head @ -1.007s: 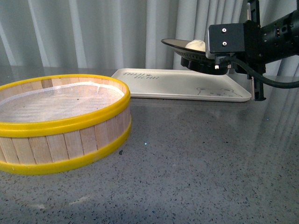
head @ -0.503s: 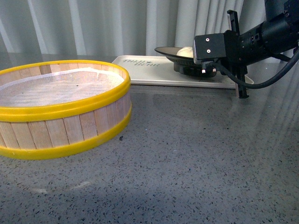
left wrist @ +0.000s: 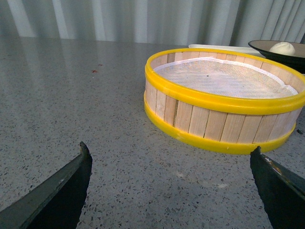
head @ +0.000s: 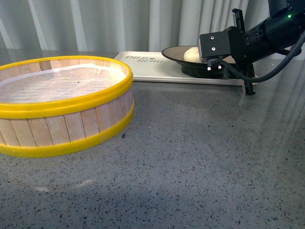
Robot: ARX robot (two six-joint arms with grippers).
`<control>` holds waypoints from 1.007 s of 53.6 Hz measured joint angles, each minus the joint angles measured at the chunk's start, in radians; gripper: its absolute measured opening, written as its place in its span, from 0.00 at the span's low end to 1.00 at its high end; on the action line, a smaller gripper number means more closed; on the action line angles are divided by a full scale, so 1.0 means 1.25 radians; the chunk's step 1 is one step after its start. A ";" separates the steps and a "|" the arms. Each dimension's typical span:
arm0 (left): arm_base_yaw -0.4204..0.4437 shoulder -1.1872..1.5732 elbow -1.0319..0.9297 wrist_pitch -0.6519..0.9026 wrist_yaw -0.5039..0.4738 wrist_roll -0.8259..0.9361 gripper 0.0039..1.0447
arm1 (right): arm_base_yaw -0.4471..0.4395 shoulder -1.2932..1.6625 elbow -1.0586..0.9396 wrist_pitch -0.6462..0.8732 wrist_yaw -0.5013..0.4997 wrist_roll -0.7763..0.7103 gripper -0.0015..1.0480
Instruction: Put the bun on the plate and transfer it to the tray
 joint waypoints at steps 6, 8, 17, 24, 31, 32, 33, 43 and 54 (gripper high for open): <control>0.000 0.000 0.000 0.000 0.000 0.000 0.94 | 0.007 -0.033 -0.032 0.007 -0.013 0.020 0.51; 0.000 0.000 0.000 0.000 0.000 0.000 0.94 | 0.013 -0.059 -0.050 0.007 -0.018 0.032 0.60; 0.000 0.000 0.000 0.000 0.000 0.000 0.94 | 0.052 -0.200 -0.106 -0.005 -0.041 0.245 0.93; 0.000 0.000 0.000 0.000 0.000 0.000 0.94 | 0.060 -0.376 -0.223 0.169 0.044 0.575 0.92; 0.000 0.000 0.000 0.000 0.000 0.000 0.94 | 0.034 -0.495 -0.292 0.198 0.125 0.857 0.92; 0.000 0.000 0.000 0.000 0.000 0.000 0.94 | 0.032 -0.500 -0.292 0.200 0.127 0.879 0.92; 0.000 0.000 0.000 0.000 0.001 0.000 0.94 | 0.029 -0.503 -0.292 0.200 0.129 0.898 0.92; 0.000 0.000 0.000 0.000 0.001 0.000 0.94 | 0.032 -0.518 -0.397 0.323 0.313 1.075 0.78; 0.000 0.000 0.000 0.000 -0.002 0.000 0.94 | 0.013 -0.670 -0.724 0.516 0.357 1.235 0.44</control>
